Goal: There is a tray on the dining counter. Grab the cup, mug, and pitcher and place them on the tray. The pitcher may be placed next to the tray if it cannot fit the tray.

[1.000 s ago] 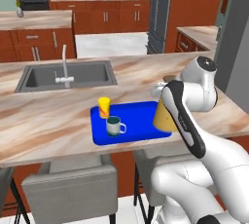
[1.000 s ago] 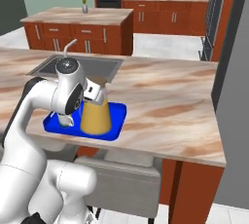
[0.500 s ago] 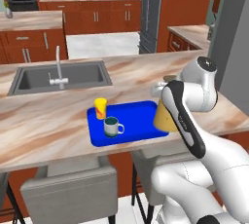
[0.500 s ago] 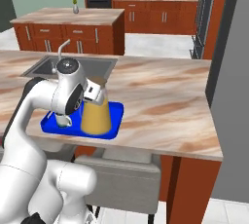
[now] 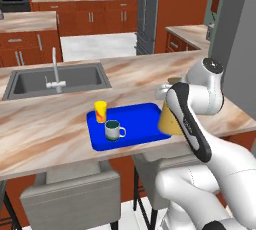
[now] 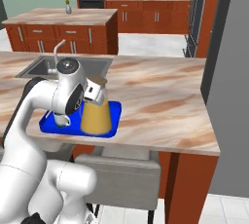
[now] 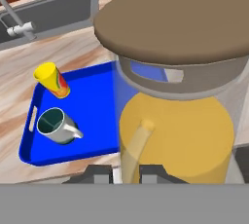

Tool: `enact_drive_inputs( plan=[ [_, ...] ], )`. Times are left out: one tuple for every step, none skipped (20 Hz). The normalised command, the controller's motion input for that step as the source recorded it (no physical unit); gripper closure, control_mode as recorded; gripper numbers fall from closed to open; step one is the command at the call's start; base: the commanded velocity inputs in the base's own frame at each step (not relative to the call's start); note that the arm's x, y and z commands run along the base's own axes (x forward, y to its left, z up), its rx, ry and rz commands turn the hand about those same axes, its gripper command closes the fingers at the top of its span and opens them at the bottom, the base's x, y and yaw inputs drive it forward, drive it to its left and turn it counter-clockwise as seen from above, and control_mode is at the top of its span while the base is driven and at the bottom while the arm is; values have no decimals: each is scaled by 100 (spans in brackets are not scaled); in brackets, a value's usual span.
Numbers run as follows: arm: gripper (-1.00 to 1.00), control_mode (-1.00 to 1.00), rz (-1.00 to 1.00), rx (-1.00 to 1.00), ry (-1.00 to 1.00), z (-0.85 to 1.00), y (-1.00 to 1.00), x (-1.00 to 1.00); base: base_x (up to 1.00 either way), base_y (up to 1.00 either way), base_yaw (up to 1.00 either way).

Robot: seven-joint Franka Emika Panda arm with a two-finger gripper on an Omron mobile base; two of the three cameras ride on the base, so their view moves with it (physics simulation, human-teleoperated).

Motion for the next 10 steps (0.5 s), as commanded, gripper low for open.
enact_drive_inputs(
  plan=[
    [100, -100, -20, 0, 0, 0, 21, 73, 0, 0, 0],
    [100, -100, -17, 0, 0, 0, 21, 83, 0, 0, 0],
    [100, -100, -16, 0, 0, 0, 21, 87, 0, 0, 0],
    [100, -100, -15, 0, 0, 0, 21, 90, 0, 0, 0],
    [100, -100, -13, 0, 0, 0, 21, 93, 0, 0, 0],
    [100, -100, -12, 0, 0, 0, 24, 94, 0, 0, 0],
    [100, -100, -11, 0, 0, 0, 23, 96, 0, 0, 0],
    [100, -100, -11, 0, 0, 0, 23, 93, 0, 0, 0],
    [100, -100, -9, 0, 0, 0, 25, 91, 0, 0, 0],
    [100, -100, -8, 0, 0, 0, 20, 87, 0, 0, 0]
  ],
)
